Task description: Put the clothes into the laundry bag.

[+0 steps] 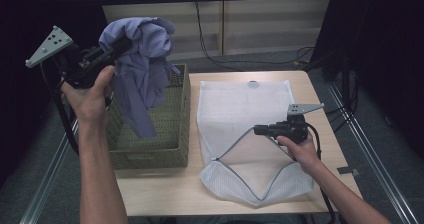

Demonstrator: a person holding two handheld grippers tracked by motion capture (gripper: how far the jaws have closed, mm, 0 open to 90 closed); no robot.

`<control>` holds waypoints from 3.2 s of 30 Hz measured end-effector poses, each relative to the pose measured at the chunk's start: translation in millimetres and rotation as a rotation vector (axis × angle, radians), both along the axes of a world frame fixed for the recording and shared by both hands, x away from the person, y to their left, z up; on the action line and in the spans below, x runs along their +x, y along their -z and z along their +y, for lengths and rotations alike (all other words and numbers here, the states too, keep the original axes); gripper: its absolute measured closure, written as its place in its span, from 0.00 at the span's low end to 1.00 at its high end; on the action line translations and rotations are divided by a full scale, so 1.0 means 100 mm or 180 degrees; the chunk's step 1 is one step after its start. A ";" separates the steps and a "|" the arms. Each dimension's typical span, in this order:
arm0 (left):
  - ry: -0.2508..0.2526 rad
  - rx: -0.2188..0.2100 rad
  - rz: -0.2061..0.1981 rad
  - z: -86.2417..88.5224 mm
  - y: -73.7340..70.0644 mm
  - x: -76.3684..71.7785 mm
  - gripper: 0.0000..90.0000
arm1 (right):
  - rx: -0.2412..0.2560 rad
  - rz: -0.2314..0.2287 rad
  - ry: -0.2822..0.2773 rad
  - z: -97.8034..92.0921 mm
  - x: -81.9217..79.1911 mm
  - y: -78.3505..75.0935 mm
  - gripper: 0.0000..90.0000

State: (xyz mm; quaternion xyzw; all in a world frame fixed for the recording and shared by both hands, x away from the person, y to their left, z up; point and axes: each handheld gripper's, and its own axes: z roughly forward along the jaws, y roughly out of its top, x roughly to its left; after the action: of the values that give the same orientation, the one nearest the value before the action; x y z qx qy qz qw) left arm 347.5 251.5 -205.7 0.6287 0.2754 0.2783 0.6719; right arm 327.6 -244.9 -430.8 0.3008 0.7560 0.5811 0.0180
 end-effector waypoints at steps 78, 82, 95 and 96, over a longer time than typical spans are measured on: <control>0.1306 0.0452 -0.0328 -1.45 -0.18 -0.76 0.96 | 0.0012 0.0016 -0.0044 0.02 0.03 0.02 0.98; 0.1366 0.0490 -0.0288 -1.53 -0.08 -0.74 0.96 | 0.0010 0.0026 -0.0042 0.02 0.02 0.02 0.98; 0.1541 0.0554 -0.0121 -1.76 0.22 -0.71 0.96 | 0.0040 -0.0016 -0.0037 0.00 0.02 0.01 0.98; 0.1551 0.0588 -0.0086 -1.77 0.26 -0.70 0.96 | 0.0037 -0.0015 -0.0037 0.00 0.02 0.01 0.98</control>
State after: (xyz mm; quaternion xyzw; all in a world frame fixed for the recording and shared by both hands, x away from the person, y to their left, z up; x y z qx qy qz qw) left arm 277.2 74.8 -231.6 0.7314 0.0802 0.1406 0.6624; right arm 329.9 -244.6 -431.8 0.2951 0.7543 0.5863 0.0146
